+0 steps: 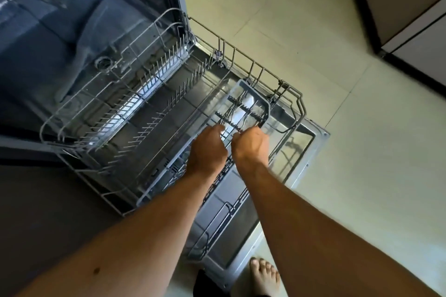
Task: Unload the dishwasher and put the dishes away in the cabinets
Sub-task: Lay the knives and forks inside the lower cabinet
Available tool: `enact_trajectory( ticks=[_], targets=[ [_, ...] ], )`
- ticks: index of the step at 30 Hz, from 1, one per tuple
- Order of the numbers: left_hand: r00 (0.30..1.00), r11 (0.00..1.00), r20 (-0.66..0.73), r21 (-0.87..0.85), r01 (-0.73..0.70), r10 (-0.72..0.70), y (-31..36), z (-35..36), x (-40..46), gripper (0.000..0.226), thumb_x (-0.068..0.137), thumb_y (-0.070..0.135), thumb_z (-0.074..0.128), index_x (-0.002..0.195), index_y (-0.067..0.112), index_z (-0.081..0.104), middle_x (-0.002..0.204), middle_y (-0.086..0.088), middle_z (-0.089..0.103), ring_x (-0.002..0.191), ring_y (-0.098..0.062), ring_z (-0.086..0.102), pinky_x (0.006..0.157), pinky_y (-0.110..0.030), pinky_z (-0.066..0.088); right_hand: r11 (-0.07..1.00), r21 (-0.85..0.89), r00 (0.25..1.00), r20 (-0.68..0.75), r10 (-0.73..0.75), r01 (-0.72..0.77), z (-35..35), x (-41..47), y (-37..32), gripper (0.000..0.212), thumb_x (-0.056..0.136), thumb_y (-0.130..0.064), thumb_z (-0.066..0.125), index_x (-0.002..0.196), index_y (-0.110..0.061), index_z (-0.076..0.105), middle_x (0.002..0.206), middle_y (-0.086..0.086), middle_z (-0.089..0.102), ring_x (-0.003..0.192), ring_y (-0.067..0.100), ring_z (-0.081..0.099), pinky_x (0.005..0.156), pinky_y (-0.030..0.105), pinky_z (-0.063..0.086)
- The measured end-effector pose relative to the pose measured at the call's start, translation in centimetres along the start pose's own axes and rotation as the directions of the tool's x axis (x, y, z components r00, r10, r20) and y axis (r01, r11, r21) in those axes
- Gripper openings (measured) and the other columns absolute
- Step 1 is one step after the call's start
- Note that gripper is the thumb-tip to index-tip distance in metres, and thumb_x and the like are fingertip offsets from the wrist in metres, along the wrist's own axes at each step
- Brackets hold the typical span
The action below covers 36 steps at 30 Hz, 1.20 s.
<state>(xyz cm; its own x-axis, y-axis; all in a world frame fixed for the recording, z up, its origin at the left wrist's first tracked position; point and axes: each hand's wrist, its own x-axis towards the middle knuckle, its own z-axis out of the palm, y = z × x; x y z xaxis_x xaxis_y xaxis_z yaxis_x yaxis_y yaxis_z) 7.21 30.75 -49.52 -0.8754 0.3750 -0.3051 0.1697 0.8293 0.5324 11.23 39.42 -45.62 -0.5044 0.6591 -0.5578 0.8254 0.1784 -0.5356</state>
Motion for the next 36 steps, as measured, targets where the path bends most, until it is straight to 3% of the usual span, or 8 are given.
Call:
enact_trajectory(
  ticks=[5,8,11,13,17,23,31,36],
  targets=[
    [0.992,0.992,-0.052,0.043,-0.116,0.118,-1.7,0.8,2.0,0.021,0.099,0.026,0.051,0.106,0.014,0.066,0.097,-0.003,0.07,0.087,-0.017,0.066,0.065,-0.024,0.052,0.994,0.041,0.994,-0.004,0.106,-0.106,2.4,1.5,0.0,0.021,0.097,-0.025,0.061,0.095,-0.004,0.064,0.084,0.002,0.065,0.066,0.012,0.059,0.064,0.027,0.057],
    [0.989,0.988,-0.027,0.057,-0.143,0.145,-1.5,0.9,2.5,0.024,0.096,0.025,0.048,0.095,0.009,0.066,0.084,-0.004,0.068,0.074,-0.017,0.064,0.058,-0.028,0.054,0.974,0.132,0.982,0.019,0.186,-0.187,2.7,1.8,-0.1,0.019,0.096,-0.03,0.062,0.092,-0.012,0.064,0.081,0.001,0.064,0.066,0.011,0.06,0.062,0.028,0.057],
    [0.986,0.982,0.015,0.089,-0.166,0.166,-0.8,0.9,3.1,0.025,0.093,0.025,0.047,0.091,0.008,0.066,0.08,-0.005,0.066,0.074,-0.021,0.064,0.06,-0.032,0.053,0.963,0.163,0.977,0.014,0.214,-0.214,2.6,2.2,0.1,0.022,0.097,-0.034,0.06,0.086,-0.015,0.059,0.078,-0.001,0.06,0.064,0.009,0.057,0.05,0.022,0.046],
    [0.986,0.981,0.038,0.102,-0.163,0.16,-0.4,0.9,3.6,0.024,0.093,0.024,0.052,0.099,0.007,0.068,0.088,-0.008,0.07,0.083,-0.024,0.067,0.069,-0.034,0.056,0.958,0.172,0.973,0.011,0.231,-0.229,2.5,2.4,0.2,0.023,0.097,-0.035,0.059,0.088,-0.013,0.06,0.077,-0.001,0.061,0.065,0.01,0.058,0.047,0.022,0.042],
    [0.993,0.987,0.045,0.11,-0.115,0.111,0.0,1.2,4.2,0.022,0.093,0.019,0.058,0.108,0.007,0.068,0.097,-0.01,0.072,0.091,-0.026,0.069,0.078,-0.039,0.059,0.945,0.206,0.967,0.045,0.25,-0.254,2.8,3.2,0.3,0.023,0.097,-0.029,0.061,0.082,-0.013,0.063,0.077,0.004,0.068,0.072,0.018,0.07,0.055,0.029,0.058],
    [0.997,0.99,0.005,0.117,-0.08,0.08,0.0,1.8,4.3,0.01,0.092,0.012,0.06,0.097,0.009,0.068,0.089,-0.007,0.071,0.081,-0.021,0.068,0.069,-0.036,0.06,0.938,0.21,0.961,0.047,0.273,-0.276,3.3,3.7,0.6,0.018,0.094,-0.025,0.065,0.081,-0.012,0.067,0.075,0.006,0.07,0.069,0.019,0.072,0.057,0.035,0.062],
    [0.997,0.998,-0.059,0.051,-0.044,0.047,0.5,1.5,3.1,0.005,0.09,0.013,0.064,0.093,0.009,0.066,0.086,-0.005,0.069,0.079,-0.019,0.067,0.066,-0.032,0.059,0.936,0.267,0.974,0.057,0.22,-0.227,1.2,2.4,1.1,0.018,0.094,-0.026,0.065,0.083,-0.013,0.069,0.077,0.002,0.071,0.065,0.009,0.068,0.039,0.013,0.046],
    [0.992,0.997,-0.127,-0.072,-0.014,0.005,0.7,0.6,1.7,0.012,0.093,0.016,0.058,0.095,0.01,0.068,0.086,-0.001,0.069,0.075,-0.014,0.065,0.057,-0.017,0.047,0.932,0.323,0.986,0.083,0.147,-0.166,0.5,1.3,0.9,0.018,0.093,-0.027,0.067,0.081,-0.014,0.07,0.075,0.003,0.073,0.066,0.014,0.072,0.051,0.021,0.056]
  ],
)
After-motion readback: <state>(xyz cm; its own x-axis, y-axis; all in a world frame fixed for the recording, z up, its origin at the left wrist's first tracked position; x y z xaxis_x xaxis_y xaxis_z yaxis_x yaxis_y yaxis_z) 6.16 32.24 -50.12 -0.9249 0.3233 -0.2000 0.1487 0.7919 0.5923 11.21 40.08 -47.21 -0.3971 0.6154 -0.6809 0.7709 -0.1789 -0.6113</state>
